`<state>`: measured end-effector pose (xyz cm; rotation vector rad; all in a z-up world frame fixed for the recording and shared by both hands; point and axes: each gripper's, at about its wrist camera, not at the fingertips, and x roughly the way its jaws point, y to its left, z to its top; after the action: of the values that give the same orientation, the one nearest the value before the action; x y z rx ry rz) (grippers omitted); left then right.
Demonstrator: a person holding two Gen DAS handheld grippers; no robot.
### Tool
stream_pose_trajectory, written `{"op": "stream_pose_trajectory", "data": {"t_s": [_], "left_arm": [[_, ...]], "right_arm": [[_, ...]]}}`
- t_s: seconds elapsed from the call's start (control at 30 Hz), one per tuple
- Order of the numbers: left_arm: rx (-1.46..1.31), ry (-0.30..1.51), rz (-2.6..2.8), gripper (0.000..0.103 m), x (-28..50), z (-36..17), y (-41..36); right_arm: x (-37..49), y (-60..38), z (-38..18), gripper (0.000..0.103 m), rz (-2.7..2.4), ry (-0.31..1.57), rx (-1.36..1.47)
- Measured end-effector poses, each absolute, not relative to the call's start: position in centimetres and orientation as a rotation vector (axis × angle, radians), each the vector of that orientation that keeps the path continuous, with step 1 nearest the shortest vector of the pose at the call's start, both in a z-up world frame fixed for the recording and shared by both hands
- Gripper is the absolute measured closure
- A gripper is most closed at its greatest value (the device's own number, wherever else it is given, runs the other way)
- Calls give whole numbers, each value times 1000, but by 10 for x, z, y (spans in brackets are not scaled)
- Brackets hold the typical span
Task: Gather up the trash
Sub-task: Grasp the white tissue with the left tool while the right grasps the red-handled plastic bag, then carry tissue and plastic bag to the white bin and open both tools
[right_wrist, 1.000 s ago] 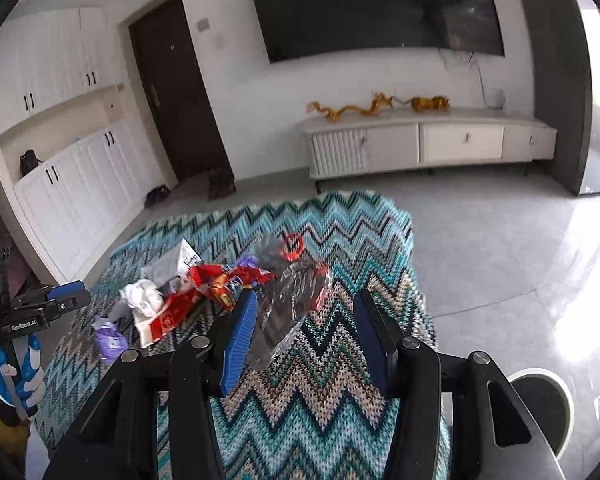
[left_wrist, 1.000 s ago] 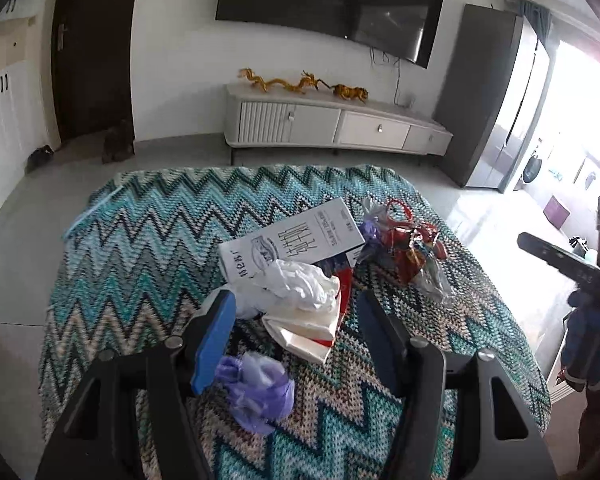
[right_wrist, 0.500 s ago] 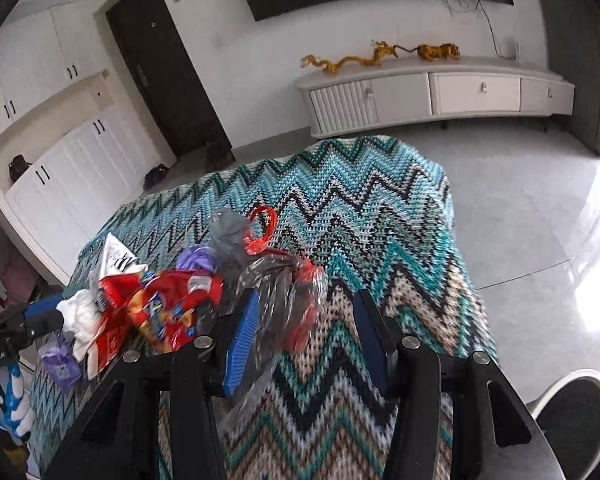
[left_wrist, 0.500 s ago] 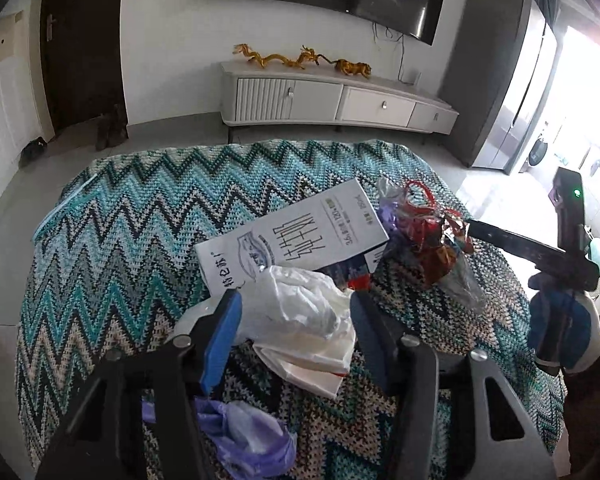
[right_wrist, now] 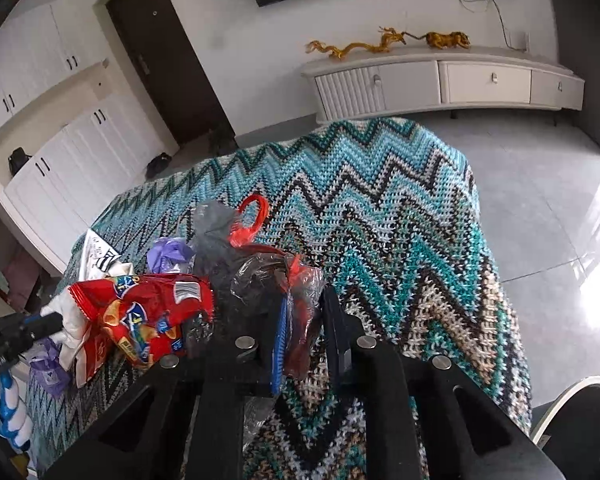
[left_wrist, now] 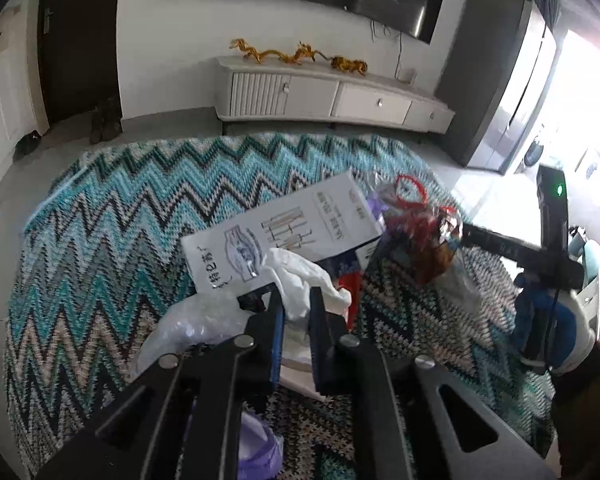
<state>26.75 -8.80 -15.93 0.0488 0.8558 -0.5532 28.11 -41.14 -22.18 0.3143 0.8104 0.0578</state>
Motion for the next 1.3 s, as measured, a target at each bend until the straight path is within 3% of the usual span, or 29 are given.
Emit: {"op": "stream_pose_trajectory", "data": {"t_s": [0.43, 0.73, 1.0, 1.3], "left_arm": [[5, 713, -519, 94, 211, -88, -54], [33, 652, -560, 94, 172, -53, -71], [106, 701, -721, 94, 152, -54, -175], [283, 860, -969, 94, 123, -110, -380]], "right_arm": [[193, -399, -134, 88, 48, 633, 222], [121, -431, -97, 88, -10, 521, 256], [50, -508, -115, 88, -187, 509, 307], [-13, -620, -220, 88, -495, 692, 445]]}}
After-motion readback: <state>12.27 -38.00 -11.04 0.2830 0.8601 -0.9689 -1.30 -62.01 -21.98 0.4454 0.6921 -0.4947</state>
